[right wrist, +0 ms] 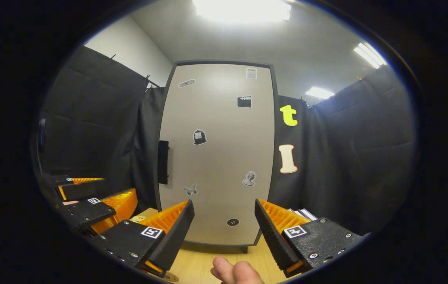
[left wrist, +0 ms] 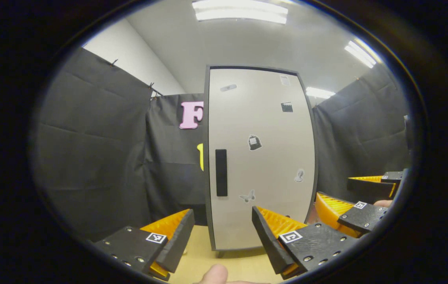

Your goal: Open the cabinet door with the right hand, grasp the bottle in the cabinet with the left hand and place it on the coaster, then close the cabinet door with the right hand.

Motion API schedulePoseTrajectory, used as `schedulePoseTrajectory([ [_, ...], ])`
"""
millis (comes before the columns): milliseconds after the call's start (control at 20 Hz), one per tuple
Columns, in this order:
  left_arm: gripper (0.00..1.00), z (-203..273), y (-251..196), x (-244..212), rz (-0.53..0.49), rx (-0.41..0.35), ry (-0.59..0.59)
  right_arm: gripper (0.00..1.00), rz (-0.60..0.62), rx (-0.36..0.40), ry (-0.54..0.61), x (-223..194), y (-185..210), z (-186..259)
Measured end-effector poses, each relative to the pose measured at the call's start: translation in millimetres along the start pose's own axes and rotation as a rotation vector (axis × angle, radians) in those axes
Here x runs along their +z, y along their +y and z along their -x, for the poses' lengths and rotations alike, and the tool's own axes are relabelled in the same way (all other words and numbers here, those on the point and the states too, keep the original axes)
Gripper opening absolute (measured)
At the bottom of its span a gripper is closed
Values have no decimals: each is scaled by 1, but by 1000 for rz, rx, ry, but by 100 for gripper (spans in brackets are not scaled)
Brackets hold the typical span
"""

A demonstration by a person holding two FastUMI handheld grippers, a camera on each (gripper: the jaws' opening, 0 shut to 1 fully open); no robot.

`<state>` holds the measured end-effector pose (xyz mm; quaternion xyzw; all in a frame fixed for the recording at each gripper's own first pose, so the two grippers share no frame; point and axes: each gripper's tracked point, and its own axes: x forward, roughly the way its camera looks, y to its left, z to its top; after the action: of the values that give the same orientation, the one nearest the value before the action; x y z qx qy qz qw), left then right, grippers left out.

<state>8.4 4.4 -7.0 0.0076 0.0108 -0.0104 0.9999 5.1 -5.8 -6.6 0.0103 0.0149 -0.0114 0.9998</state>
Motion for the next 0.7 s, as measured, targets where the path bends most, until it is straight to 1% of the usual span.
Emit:
schedulePoseTrajectory([
  [100,87,-1,1,-1,2,3,2,95,-18,6,16,-3,2,0],
  [150,89,-2,1,-3,0,1,5,95,-22,5,20,-4,1,0],
  [200,88,-3,0,-4,-4,-2,7,95,-24,3,22,-4,0,-1],
  [400,89,-7,2,-3,-4,-8,9,95,-48,-8,33,-5,-2,-5],
  [450,87,-7,3,-2,-3,-8,6,95,-51,-11,33,-5,-2,-6],
  [700,89,-10,1,0,-9,-22,-2,95,-47,-19,29,-3,-2,-12],
])
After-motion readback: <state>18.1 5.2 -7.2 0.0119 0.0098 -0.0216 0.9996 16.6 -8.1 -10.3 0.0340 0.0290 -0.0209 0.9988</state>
